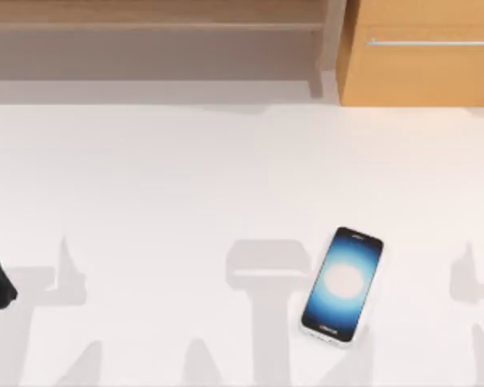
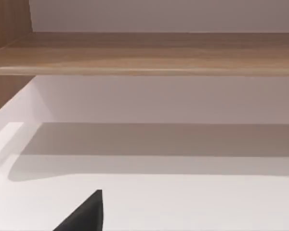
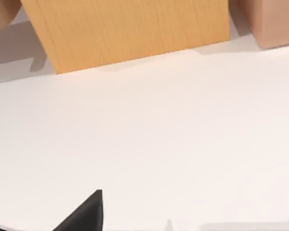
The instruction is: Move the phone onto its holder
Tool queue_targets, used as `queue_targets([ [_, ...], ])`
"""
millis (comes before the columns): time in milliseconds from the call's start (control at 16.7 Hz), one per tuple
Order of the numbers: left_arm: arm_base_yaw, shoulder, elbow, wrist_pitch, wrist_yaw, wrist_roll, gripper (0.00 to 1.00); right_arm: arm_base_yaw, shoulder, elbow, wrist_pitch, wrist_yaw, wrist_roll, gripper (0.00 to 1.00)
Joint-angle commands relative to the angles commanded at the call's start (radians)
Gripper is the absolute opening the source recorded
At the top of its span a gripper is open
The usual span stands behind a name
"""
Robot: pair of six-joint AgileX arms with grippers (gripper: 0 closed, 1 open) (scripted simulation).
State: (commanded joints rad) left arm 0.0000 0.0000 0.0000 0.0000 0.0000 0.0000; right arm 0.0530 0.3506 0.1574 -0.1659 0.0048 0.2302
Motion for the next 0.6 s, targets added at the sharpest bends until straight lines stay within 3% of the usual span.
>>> queue_targets([
  [600,0.0,0.0,0.0,0.0,0.0,0.0,1.0,0.187,0.861,0.495,-0.42,0.016,0.505,1.0],
])
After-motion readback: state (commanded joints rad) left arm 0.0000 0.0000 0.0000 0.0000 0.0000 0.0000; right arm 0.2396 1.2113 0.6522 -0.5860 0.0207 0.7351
